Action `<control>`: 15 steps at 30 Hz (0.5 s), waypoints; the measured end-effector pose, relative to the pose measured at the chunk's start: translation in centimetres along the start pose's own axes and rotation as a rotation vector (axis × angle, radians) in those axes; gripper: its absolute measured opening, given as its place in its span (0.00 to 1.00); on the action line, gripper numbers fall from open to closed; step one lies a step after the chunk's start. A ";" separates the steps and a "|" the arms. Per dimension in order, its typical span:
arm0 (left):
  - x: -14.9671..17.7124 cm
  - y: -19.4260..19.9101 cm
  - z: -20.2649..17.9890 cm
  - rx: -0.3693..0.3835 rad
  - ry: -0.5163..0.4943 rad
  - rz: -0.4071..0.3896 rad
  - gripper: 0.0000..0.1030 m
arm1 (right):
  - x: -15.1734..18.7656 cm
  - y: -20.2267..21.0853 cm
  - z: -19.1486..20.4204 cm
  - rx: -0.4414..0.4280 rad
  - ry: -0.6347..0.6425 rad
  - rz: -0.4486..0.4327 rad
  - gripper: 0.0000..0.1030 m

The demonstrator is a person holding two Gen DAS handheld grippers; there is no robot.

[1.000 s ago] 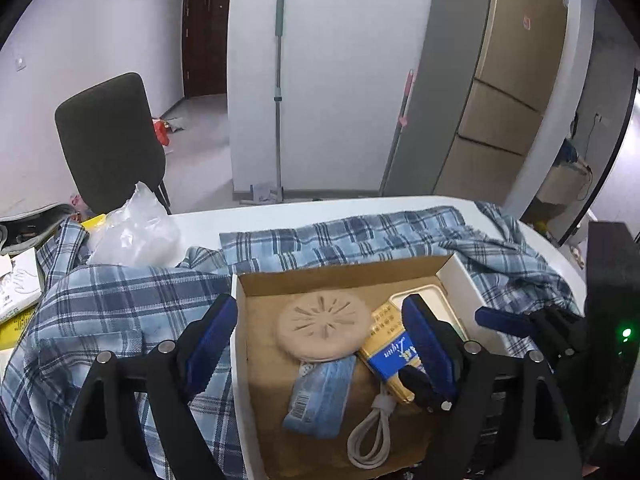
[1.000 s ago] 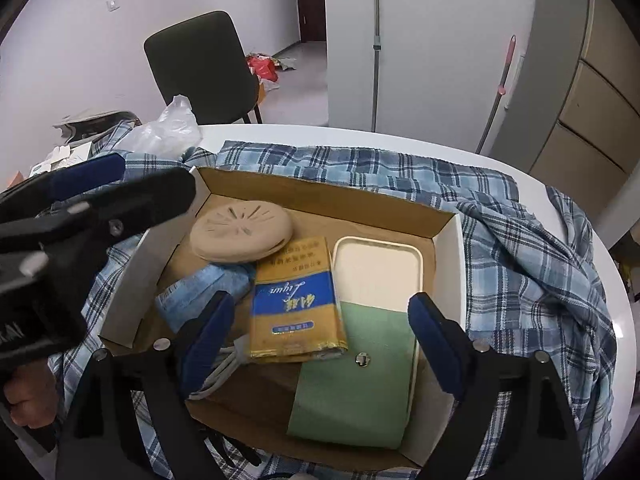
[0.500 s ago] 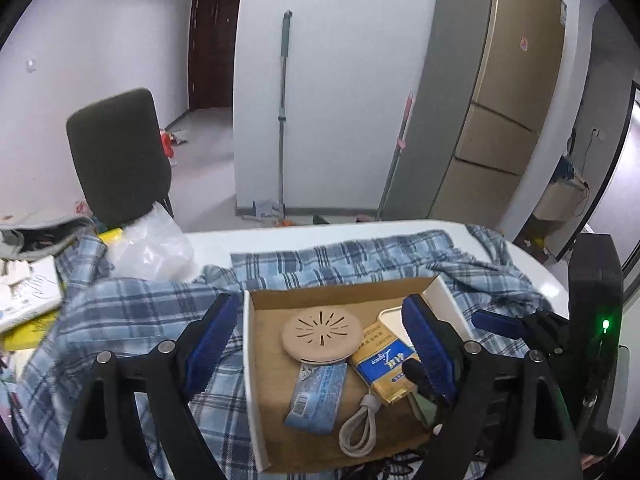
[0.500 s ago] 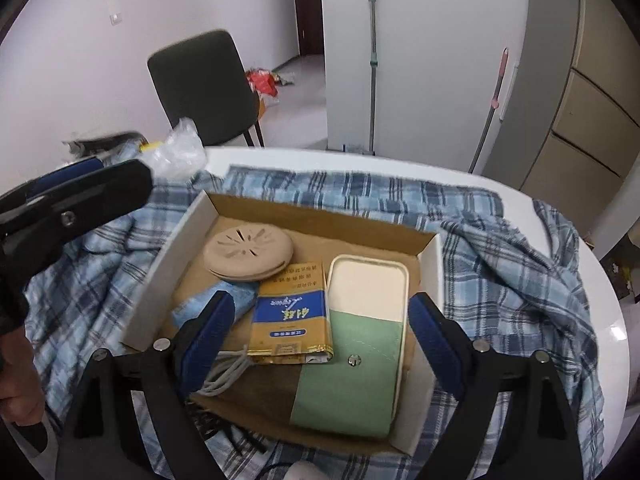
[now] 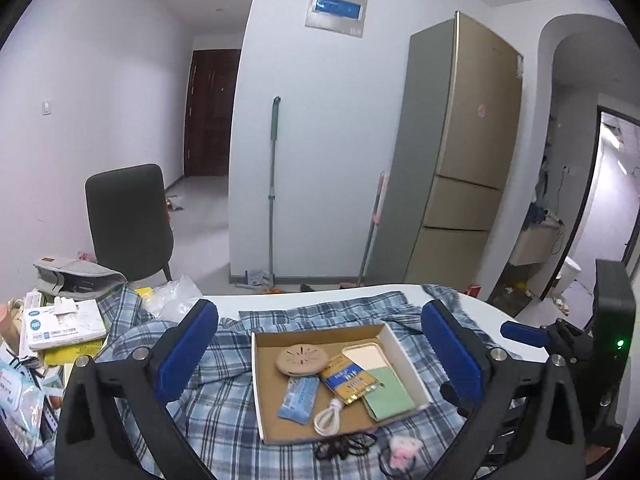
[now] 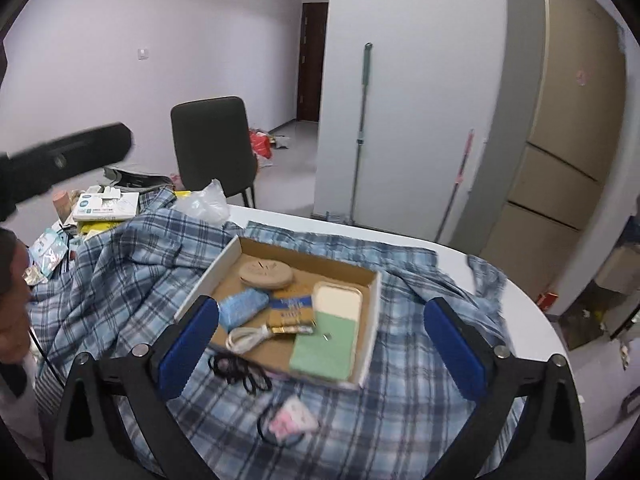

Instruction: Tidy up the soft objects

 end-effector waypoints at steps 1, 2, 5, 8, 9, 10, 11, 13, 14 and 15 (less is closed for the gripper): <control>-0.1 0.9 -0.1 0.004 0.003 -0.001 1.00 | 0.2 0.9 -0.1 0.005 -0.006 -0.005 0.99; -0.1 1.6 -0.2 0.007 0.005 -0.003 1.00 | 0.5 1.6 -0.2 0.006 -0.013 -0.008 0.99; -0.3 3.6 -0.5 0.012 -0.004 -0.020 1.00 | 0.8 3.9 -0.5 -0.005 -0.039 -0.034 0.99; 0.1 5.5 -1.4 0.036 -0.056 -0.009 1.00 | 1.4 5.8 -0.1 -0.035 -0.065 -0.050 1.00; 0.4 6.1 -1.7 0.033 -0.067 0.003 1.00 | 1.7 6.3 0.4 -0.057 -0.074 -0.051 1.00; 0.6 6.6 -1.9 0.032 -0.075 0.010 1.00 | 2.0 6.8 0.9 -0.083 -0.077 -0.058 1.00; 1.0 7.1 -2.2 0.047 -0.073 0.017 1.00 | 2.0 7.2 1.2 -0.101 -0.075 -0.070 1.00; 1.8 7.5 -2.9 0.087 -0.075 0.054 1.00 | 2.3 7.7 1.5 -0.091 -0.067 -0.076 1.00; 2.1 7.5 -3.1 0.098 -0.075 0.064 1.00 | 2.4 7.9 1.5 -0.071 -0.060 -0.081 1.00; 2.3 7.6 -3.0 0.091 -0.072 0.060 1.00 | 2.4 8.1 1.4 -0.053 -0.050 -0.097 1.00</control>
Point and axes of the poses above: each gripper's, at about its wrist camera, not at the fingertips, and y roughly against the way its jaws point, z to its left, x to its underside, the point moved 10 cm from there along -y, roughly the way its jaws point, and after that the axes turned 15 degrees about -z, right-handed, at the moved point
